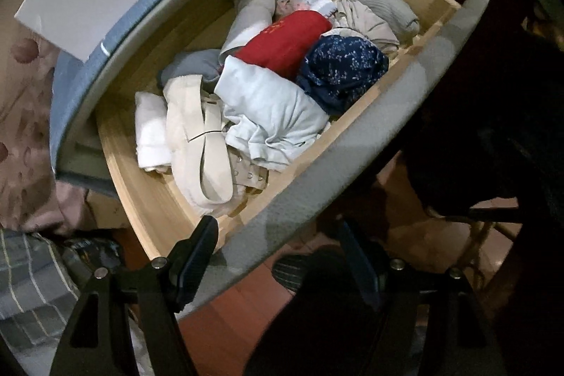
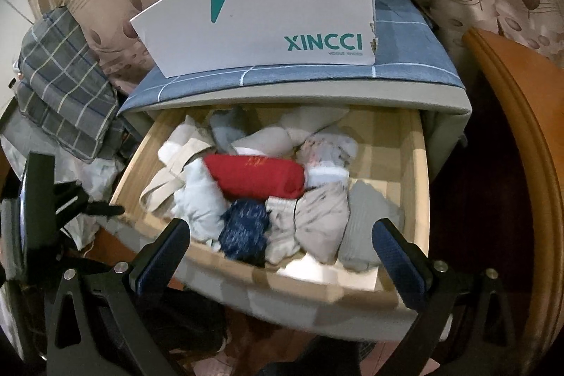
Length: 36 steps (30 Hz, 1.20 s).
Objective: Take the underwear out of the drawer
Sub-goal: 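Release the drawer front and raise the left gripper over the clothes, then lower the left gripper and grasp the beige striped underwear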
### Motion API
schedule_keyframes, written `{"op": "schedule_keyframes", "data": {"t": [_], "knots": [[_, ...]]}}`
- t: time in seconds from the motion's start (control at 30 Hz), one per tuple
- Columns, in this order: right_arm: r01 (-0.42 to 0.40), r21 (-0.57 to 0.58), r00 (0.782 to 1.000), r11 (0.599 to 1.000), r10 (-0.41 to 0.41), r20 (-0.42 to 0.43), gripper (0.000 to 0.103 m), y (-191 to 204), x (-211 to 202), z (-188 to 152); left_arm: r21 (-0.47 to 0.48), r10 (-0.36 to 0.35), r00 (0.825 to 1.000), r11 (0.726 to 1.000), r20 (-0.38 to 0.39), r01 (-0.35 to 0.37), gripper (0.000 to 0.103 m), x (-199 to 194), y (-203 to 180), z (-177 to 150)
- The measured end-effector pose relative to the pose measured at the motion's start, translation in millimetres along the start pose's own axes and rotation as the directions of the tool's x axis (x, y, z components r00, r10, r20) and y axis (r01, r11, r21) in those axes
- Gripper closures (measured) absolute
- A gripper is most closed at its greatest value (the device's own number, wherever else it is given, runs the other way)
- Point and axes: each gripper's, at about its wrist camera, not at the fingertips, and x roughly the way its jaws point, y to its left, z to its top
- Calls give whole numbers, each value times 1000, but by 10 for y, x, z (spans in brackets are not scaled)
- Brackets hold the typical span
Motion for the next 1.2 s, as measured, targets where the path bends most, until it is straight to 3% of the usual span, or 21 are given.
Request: {"op": "schedule_keyframes", "data": {"t": [0.33, 0.47, 0.57, 0.63, 0.77, 0.83, 0.9, 1.0, 1.13, 1.2], "knots": [[-16, -9, 1000, 1000, 15, -23, 0, -37, 45, 55, -142, -103, 994, 984, 47, 108, 30, -63, 122, -44], [-20, -1, 999, 1000, 20, -31, 0, -45, 63, 52, -268, -205, 973, 936, 104, 226, 30, -89, 321, -79], [-20, -1, 999, 1000, 20, -37, 0, -41, 73, 40, -297, -215, 967, 922, 138, 247, 30, -165, 338, -107], [-19, -2, 999, 1000, 19, -39, 0, -38, 77, 42, -316, -251, 951, 901, 180, 297, 30, -252, 368, -149], [-20, 1, 999, 1000, 20, -39, 0, -28, 84, 42, -374, -213, 950, 882, 229, 288, 30, -387, 510, -166], [-19, -1, 999, 1000, 19, -39, 0, -21, 84, 36, -427, -167, 957, 867, 237, 257, 30, -401, 653, -175], [-16, -4, 999, 1000, 16, -41, 0, -22, 89, 33, -471, -161, 958, 844, 235, 258, 30, -363, 793, -172], [-14, -6, 999, 1000, 13, -47, 0, -18, 107, 21, -558, -181, 958, 782, 223, 277, 30, -267, 1013, -158], [-15, -4, 999, 1000, 15, -45, 0, -14, 107, 18, -650, -229, 943, 684, 240, 332, 30, -141, 1234, -119], [-17, -3, 999, 1000, 17, -47, 0, -11, 114, 19, -671, -250, 940, 659, 231, 340, 30, -57, 1282, -81]]}}
